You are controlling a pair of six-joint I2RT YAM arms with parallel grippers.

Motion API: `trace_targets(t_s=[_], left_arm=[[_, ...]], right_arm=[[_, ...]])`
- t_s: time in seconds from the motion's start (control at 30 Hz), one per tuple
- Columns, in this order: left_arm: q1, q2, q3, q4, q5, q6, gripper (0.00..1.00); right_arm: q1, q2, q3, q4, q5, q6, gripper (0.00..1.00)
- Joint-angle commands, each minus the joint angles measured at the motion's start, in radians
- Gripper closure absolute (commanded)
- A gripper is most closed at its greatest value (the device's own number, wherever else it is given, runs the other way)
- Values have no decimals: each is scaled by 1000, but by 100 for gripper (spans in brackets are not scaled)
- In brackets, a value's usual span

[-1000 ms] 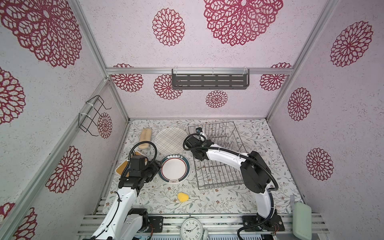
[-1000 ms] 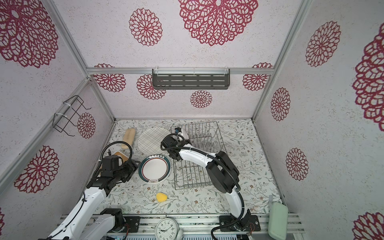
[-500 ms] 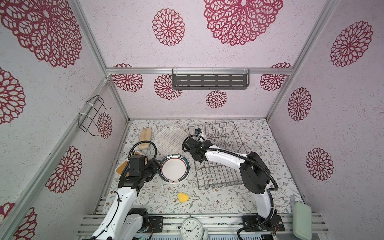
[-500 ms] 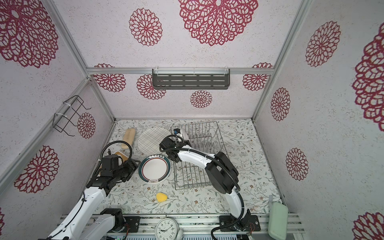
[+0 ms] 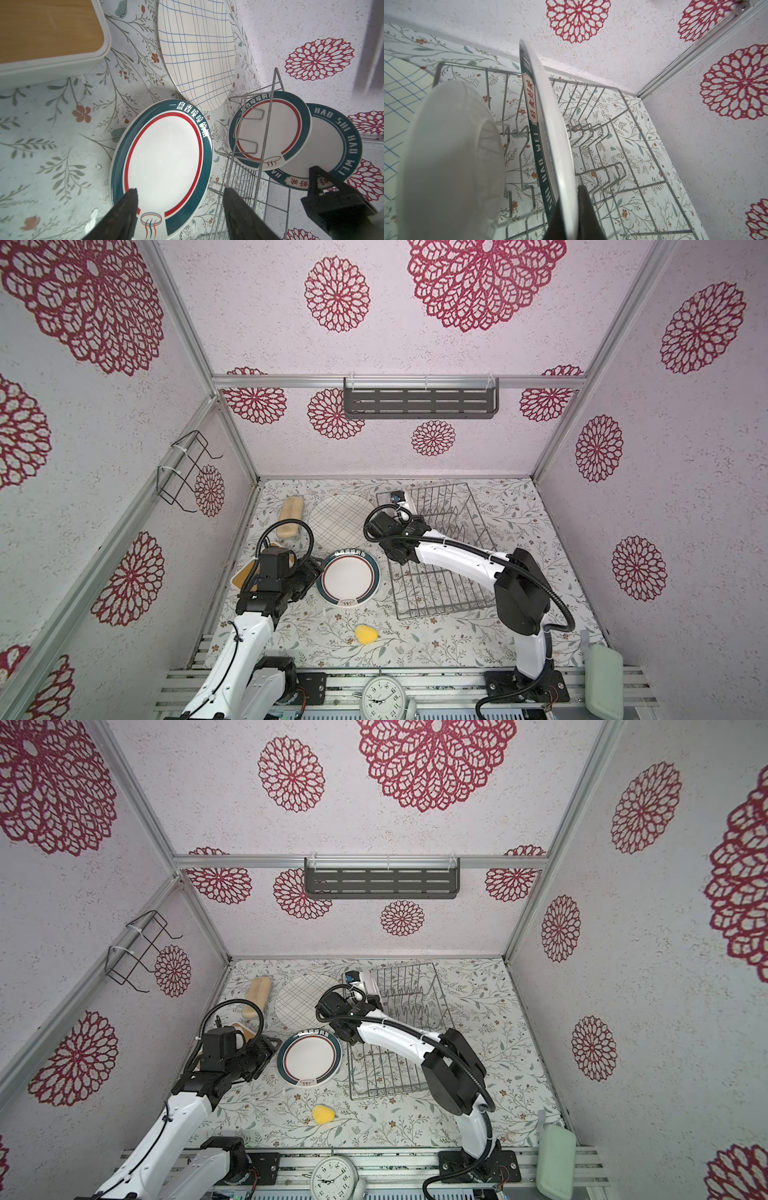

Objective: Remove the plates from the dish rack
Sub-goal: 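Close the right gripper on a green-rimmed HAO SHI HAO WEI plate's rim, then lift the plate out of the rack toward the left gripper while the left gripper reaches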

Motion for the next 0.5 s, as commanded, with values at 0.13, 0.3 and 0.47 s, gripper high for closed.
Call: trace_targets(t_s=[0.13,0.3,0.47], left_arm=[[-32,5,51,38,10,-9,31],[-62,0,94,74,49,-48,31],[-100,11,166,70,37,-52,31]], right_arm=[[24,-107,34,-6,132,-21,100],[40,-214,-54,72,99,-18,100],[44,-368,-167,166,-2,-5,100]])
